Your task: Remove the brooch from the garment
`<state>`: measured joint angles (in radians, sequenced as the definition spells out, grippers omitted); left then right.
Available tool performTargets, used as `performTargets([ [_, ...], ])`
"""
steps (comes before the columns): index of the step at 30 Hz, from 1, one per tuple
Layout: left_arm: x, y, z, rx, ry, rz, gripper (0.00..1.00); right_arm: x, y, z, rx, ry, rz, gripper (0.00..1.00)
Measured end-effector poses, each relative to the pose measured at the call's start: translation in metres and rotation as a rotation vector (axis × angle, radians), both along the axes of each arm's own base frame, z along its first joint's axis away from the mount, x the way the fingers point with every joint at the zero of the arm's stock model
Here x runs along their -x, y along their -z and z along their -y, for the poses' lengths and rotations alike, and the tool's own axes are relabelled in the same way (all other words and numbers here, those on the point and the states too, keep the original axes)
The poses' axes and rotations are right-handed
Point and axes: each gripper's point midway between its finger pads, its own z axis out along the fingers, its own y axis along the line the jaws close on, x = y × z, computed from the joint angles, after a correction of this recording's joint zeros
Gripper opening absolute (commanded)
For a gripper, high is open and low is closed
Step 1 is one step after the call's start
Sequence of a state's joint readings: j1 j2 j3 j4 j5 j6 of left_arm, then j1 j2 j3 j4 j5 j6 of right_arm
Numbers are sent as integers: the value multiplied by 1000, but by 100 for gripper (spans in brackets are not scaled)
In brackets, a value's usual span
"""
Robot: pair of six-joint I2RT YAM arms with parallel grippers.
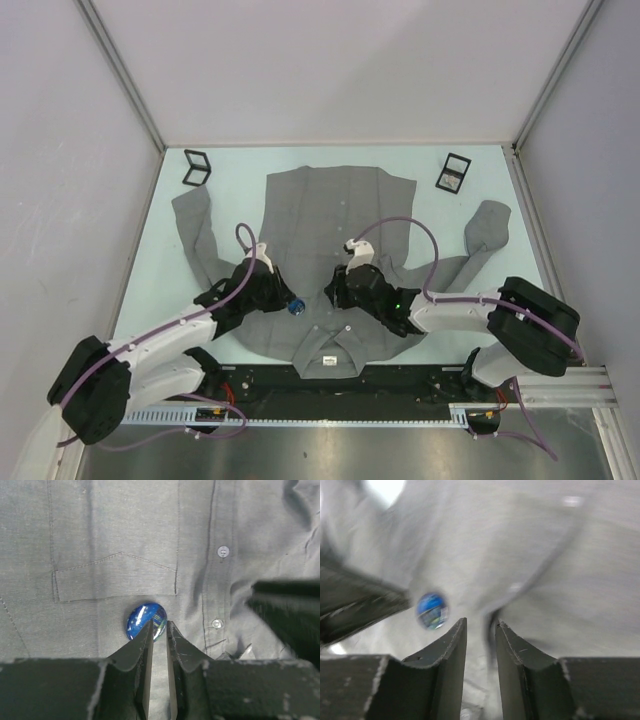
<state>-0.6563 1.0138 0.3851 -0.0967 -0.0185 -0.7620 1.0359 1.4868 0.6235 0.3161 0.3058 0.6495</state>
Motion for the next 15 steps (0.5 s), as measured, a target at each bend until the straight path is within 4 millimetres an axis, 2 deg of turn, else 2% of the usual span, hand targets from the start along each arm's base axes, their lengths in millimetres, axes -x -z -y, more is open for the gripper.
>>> performTargets([
  [3,0,4,-1,-7,-8,-12,18,11,-5,-17,-16,-96,36,33],
  [7,1,10,-1,-19,-10,-30,18,13,5,-28,-8,-144,28,25],
  [9,1,13,-2,-27,-10,-41,18,12,15,-26,12,-122,1,25],
  [15,2,15,-2,-29,-15,-51,18,8,37,-3,86,19,-89,29],
])
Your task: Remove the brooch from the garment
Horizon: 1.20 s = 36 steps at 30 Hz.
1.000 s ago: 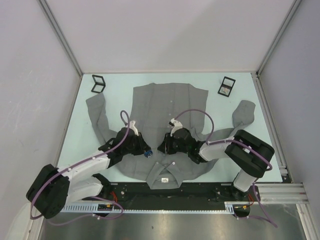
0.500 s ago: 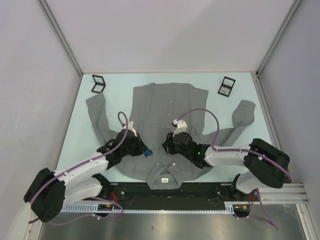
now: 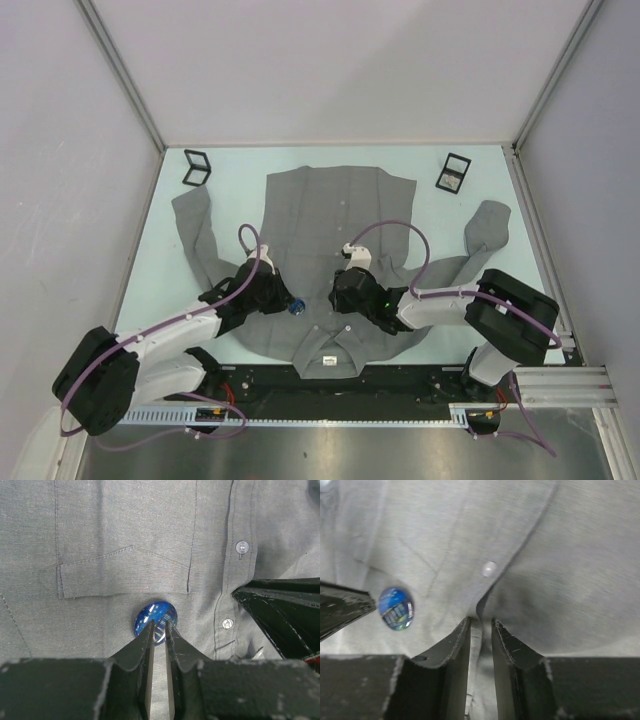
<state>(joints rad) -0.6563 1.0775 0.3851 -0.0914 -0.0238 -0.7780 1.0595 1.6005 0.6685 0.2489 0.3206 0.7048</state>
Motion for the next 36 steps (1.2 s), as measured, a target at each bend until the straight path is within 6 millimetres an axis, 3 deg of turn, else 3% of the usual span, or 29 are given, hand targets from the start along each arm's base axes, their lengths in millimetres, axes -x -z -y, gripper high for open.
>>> performTargets([
  [8,0,0,0,-1,0,-1,17,3,-1,-1,35,-20,42,32],
  [13,1,2,-1,-6,-1,-7,16,15,-30,-11,57,-81,179,38],
  [18,2,8,-2,-20,-1,-24,15,10,-52,-36,-15,-159,231,40],
  [23,3,14,-2,-31,-2,-40,13,8,-38,-62,-61,-247,175,34],
  [36,3,16,-4,-23,-15,-29,11,22,0,-71,-130,-323,-21,38],
])
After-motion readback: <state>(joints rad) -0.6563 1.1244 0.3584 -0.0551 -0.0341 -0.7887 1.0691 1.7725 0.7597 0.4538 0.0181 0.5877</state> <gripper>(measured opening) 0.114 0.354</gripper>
